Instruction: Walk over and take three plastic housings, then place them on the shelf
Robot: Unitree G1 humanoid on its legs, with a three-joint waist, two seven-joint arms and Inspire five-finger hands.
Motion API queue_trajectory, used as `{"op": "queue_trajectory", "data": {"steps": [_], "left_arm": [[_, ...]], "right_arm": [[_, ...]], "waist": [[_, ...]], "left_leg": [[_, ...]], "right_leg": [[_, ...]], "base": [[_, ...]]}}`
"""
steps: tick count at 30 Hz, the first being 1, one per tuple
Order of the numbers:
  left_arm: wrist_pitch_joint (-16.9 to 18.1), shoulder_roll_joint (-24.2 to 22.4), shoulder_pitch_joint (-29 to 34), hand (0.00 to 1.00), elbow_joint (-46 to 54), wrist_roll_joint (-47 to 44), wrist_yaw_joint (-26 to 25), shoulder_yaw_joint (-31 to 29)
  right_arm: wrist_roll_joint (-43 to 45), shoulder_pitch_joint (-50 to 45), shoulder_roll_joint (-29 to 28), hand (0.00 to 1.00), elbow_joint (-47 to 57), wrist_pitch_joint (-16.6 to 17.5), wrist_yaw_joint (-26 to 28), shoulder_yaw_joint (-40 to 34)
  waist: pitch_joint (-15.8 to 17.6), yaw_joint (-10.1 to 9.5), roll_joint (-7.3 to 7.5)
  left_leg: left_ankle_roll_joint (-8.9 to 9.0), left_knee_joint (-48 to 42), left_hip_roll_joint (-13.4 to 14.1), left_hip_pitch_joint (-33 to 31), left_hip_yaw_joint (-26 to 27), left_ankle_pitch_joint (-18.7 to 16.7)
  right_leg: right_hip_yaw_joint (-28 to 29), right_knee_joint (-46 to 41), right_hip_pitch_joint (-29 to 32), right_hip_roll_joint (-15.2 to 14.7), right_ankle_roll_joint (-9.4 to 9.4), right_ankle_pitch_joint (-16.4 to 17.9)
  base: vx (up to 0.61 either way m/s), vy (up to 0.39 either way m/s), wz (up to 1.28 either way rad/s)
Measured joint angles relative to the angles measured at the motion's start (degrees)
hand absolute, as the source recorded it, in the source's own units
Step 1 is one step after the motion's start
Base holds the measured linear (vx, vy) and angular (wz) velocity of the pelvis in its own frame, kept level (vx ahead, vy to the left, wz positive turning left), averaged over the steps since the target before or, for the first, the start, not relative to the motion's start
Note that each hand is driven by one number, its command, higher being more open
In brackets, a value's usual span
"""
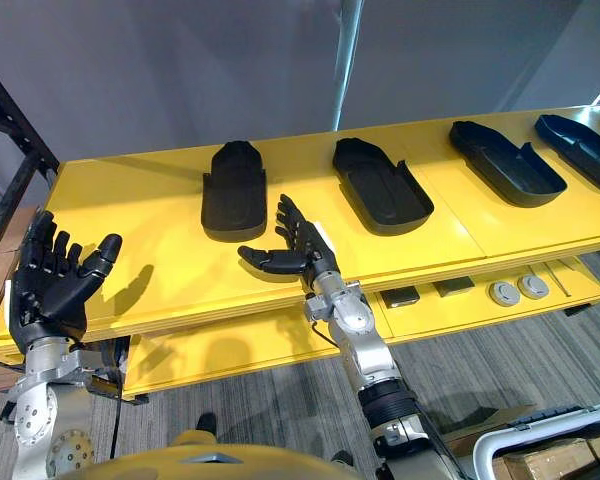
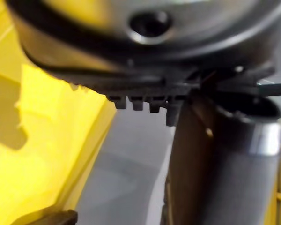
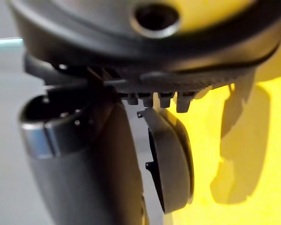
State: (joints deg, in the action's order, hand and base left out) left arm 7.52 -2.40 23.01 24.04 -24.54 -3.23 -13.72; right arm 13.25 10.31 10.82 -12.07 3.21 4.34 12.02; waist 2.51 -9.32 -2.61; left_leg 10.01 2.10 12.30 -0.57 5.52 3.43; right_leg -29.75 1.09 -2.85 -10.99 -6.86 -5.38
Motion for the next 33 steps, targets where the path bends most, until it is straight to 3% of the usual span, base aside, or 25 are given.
{"op": "queue_trajectory", "data": {"steps": [7, 17, 20, 23, 30, 33], "left_arm": [[-0.14, 1.1, -1.29, 1.0, -0.32, 0.42, 1.41, 4.88], [-2.78, 2.96, -6.96, 1.0, -5.95, 2.66, 0.0, 9.27], [-2.79, 2.96, -6.98, 1.0, -5.95, 2.66, -0.02, 10.21], [-2.81, 2.97, -6.94, 1.0, -5.95, 2.66, -0.21, 10.24], [-2.82, 3.14, -6.42, 1.0, -5.95, 2.5, -0.03, 10.02], [-2.84, 3.11, -5.02, 1.0, -5.93, 2.15, 0.85, 9.32]], "right_arm": [[-1.33, -0.03, 0.05, 1.0, 3.39, 2.16, -2.58, -0.1], [-2.86, -0.27, 0.69, 1.0, 8.51, 2.87, -3.08, -0.82], [-3.01, -0.31, 0.67, 1.0, 8.51, 3.16, -4.52, -2.11], [-4.05, -0.3, 0.56, 1.0, 8.55, 3.42, -9.24, -3.57], [-5.14, -0.48, 0.59, 1.0, 8.93, 3.4, -16.17, -16.0], [-5.61, -0.59, 0.64, 1.0, 9.06, 3.36, -17.28, -19.79]], "waist": [[0.09, 0.42, -0.15], [1.47, 3.44, -0.54], [1.49, 3.47, -0.56], [1.51, 3.11, -0.57], [1.73, 3.61, -0.86], [2.05, 4.77, -1.32]], "left_leg": [[0.12, 0.03, 0.17, 1.1, 2.15, -0.1], [0.1, -0.62, 0.38, 2.17, 5.1, -0.96], [0.14, -0.63, 0.38, 2.32, 5.26, -1.05], [0.16, -0.62, 0.35, 2.88, 5.78, -1.27], [0.12, -0.64, 0.34, 3.04, 6.2, -1.44], [0.12, -0.64, 0.34, 3.05, 6.24, -1.45]], "right_leg": [[2.11, -0.34, 0.75, 0.02, -0.03, -0.05], [5.13, -1.05, 1.83, 0.01, -0.05, -0.08], [5.26, -1.05, 1.86, 0.02, -0.06, -0.1], [5.86, -1.06, 1.82, 0.03, -0.07, -0.11], [6.3, -1.07, 1.8, 0.01, -0.11, -0.13], [6.32, -1.06, 1.8, 0.01, -0.12, -0.13]], "base": [[0.0, 0.003, -0.13], [-0.01, 0.009, -0.16], [0.01, 0.003, -0.01], [0.01, 0.008, -0.09], [-0.01, 0.006, -0.03], [0.0, 0.0, 0.0]]}}
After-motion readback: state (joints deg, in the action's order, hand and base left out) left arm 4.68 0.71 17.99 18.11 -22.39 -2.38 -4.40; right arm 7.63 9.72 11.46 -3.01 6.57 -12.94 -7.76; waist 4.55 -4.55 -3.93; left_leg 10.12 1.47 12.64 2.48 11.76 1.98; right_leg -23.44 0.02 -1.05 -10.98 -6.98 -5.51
